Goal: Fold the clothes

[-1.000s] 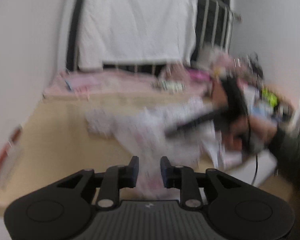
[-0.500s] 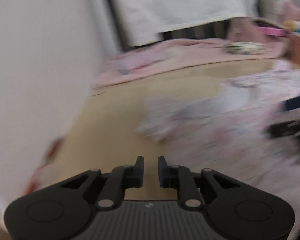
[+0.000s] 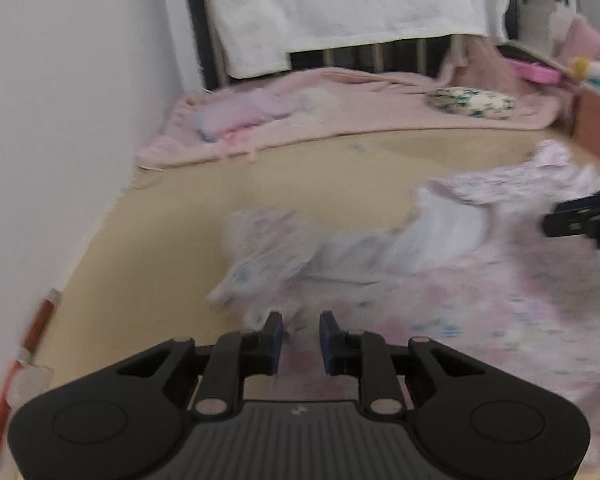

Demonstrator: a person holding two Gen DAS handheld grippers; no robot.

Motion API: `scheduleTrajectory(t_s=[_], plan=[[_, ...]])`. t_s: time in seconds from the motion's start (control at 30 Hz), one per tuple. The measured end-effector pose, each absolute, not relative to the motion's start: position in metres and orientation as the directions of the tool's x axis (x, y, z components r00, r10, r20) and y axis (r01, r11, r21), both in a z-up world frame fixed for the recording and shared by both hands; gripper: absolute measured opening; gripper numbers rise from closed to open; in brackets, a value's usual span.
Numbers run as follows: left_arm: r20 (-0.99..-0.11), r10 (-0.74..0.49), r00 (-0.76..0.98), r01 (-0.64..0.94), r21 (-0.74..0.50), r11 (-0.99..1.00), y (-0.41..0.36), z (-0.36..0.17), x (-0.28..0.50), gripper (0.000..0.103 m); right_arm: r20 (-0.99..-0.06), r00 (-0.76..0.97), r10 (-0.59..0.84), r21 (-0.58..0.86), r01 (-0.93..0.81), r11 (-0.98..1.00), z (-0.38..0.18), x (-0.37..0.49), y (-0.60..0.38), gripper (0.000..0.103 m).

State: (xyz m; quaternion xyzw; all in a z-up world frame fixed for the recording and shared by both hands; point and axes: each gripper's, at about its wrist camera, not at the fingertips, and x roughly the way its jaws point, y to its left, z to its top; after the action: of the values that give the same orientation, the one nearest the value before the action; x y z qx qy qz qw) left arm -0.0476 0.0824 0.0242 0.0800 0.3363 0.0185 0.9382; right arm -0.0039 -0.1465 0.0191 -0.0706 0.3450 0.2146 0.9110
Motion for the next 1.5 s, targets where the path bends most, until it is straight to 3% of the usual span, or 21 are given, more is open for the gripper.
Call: scheduleTrajectory(t_s=[0.07,0.17,0.3,0.4,0.5,0.6,0.73,0.83,0.9,1.0,1.07,1.17,1.3,1.37,1.43,1.5], plan=[[-0.623,0.128,0.772,-0.020,0.178,0.984,0.093,0.020,-0.042,0.022,-0.681,0.650,0.337,0.022,-0.442,0.897,0.013,0.013,-0.149,0.022],[-0.586,0.186,0.789,-0.066,0.221,0.973,0.109,0.014,-0.034,0.031,-0.679,0.654,0.333,0.018,-0.439,0.899,0.010,0.030,-0.142,0.023],[-0.630,0.184,0.754,-0.040,0.235,0.971,0.121,0.024,-0.007,0.022,-0.687,0.654,0.316,0.000,-0.435,0.900,0.011,0.047,-0.128,0.026],[-0.595,0.228,0.771,-0.093,0.249,0.964,0.127,0.052,-0.013,0.021,-0.678,0.628,0.382,0.007,-0.515,0.857,0.026,0.021,-0.131,0.026],[-0.554,0.105,0.826,-0.007,0.176,0.984,0.109,0.079,-0.042,0.042,-0.672,0.557,0.488,0.034,-0.635,0.771,0.030,-0.034,-0.142,0.026],[-0.600,-0.027,0.800,0.163,0.174,0.971,0.069,0.073,-0.058,0.042,-0.717,0.500,0.485,-0.019,-0.710,0.704,0.016,-0.080,-0.141,0.026],[-0.666,-0.119,0.736,0.238,0.090,0.967,0.042,0.052,-0.063,0.041,-0.706,0.482,0.518,-0.012,-0.740,0.672,0.037,-0.101,-0.157,0.026],[-0.692,-0.118,0.712,0.215,0.054,0.975,0.030,0.038,-0.060,0.031,-0.648,0.554,0.522,-0.027,-0.702,0.711,0.070,-0.060,-0.172,0.027],[-0.694,-0.117,0.710,0.211,0.052,0.976,0.024,0.030,-0.065,0.031,-0.652,0.600,0.465,-0.049,-0.644,0.763,0.080,-0.006,-0.169,0.026],[-0.693,-0.072,0.717,0.180,0.085,0.980,0.020,0.017,-0.073,0.032,-0.729,0.533,0.429,-0.038,-0.658,0.752,0.065,0.061,-0.132,0.021],[-0.679,-0.051,0.733,0.146,0.084,0.986,0.025,0.013,-0.078,0.034,-0.784,0.477,0.396,-0.041,-0.678,0.734,0.048,0.097,-0.103,0.012],[-0.673,-0.041,0.738,0.110,0.059,0.992,0.035,0.012,-0.078,0.034,-0.779,0.528,0.338,-0.131,-0.665,0.735,0.024,0.110,-0.079,0.010],[-0.675,-0.016,0.738,0.069,0.052,0.996,0.043,0.013,-0.074,0.040,-0.749,0.574,0.331,-0.080,-0.574,0.815,0.020,0.128,-0.086,0.013],[-0.701,-0.028,0.713,0.070,0.031,0.997,0.049,0.021,-0.075,0.036,-0.738,0.582,0.341,-0.049,-0.550,0.834,0.026,0.122,-0.105,0.013],[-0.685,-0.093,0.723,0.090,-0.040,0.995,0.066,0.043,-0.081,0.036,-0.713,0.609,0.348,-0.033,-0.524,0.851,0.037,0.109,-0.135,0.013],[-0.667,-0.101,0.738,0.113,-0.025,0.993,0.075,0.071,-0.066,0.037,-0.702,0.629,0.335,-0.024,-0.491,0.871,0.044,0.101,-0.162,0.013]])
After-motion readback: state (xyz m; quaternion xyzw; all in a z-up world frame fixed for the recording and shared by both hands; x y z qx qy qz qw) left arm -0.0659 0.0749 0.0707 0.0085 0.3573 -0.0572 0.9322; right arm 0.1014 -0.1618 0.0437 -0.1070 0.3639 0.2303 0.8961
